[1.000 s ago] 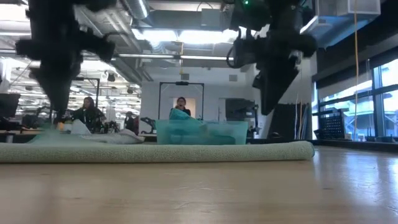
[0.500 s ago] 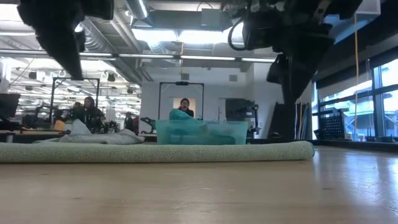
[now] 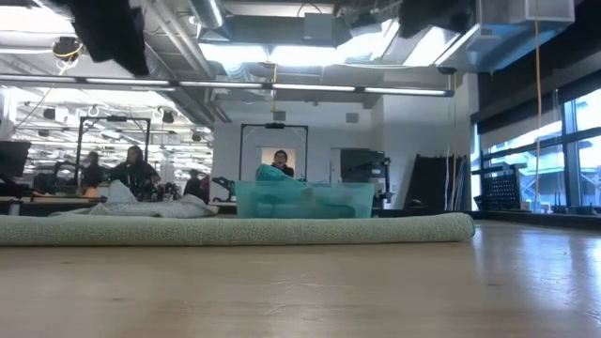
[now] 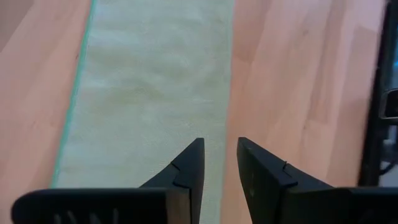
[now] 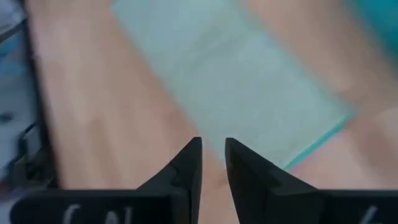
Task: Fold microfiber towels
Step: Fold the green towel
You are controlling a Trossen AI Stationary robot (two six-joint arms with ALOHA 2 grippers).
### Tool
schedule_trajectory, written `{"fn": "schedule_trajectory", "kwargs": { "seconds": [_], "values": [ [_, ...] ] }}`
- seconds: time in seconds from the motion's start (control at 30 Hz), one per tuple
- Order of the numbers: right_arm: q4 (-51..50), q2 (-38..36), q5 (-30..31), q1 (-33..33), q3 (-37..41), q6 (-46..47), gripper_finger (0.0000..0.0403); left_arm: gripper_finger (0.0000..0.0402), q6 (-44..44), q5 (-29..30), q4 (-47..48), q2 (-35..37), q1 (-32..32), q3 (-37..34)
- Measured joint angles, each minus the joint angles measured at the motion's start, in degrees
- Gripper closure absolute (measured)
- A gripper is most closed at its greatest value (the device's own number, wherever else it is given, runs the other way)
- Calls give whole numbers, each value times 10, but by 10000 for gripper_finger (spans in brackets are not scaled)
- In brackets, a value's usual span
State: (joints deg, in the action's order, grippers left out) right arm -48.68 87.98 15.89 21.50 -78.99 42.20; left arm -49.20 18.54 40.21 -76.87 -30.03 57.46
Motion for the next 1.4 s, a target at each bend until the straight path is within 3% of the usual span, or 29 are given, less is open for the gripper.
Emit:
{"fn": "schedule_trajectory", "kwargs": {
  "seconds": [0.13,0.27,0.47,0.57,0.73,1.0,1.2,1.3,1.4],
  "values": [
    [23,9,-111,7,13,21,317,314,6,-17,-3,0,-8,8],
    [41,15,-153,-1,14,0,289,314,12,-63,5,8,-21,20],
    [92,19,-72,-3,14,-71,265,314,-27,-61,-12,25,-41,25],
    [106,22,-66,-11,14,-104,264,314,-28,-71,-17,24,-38,25],
    [42,23,-36,-20,14,-112,264,314,-67,-92,-21,24,-30,25],
    [-28,22,32,38,14,-118,264,314,-162,-30,-10,-6,-81,25],
    [86,23,87,74,14,-100,264,314,-255,-17,11,-19,-116,25],
    [173,34,75,75,14,-144,264,314,-231,-18,7,-19,-131,25],
    [185,45,73,75,14,-171,264,314,-169,-29,33,-22,-145,25]
  ]
}}
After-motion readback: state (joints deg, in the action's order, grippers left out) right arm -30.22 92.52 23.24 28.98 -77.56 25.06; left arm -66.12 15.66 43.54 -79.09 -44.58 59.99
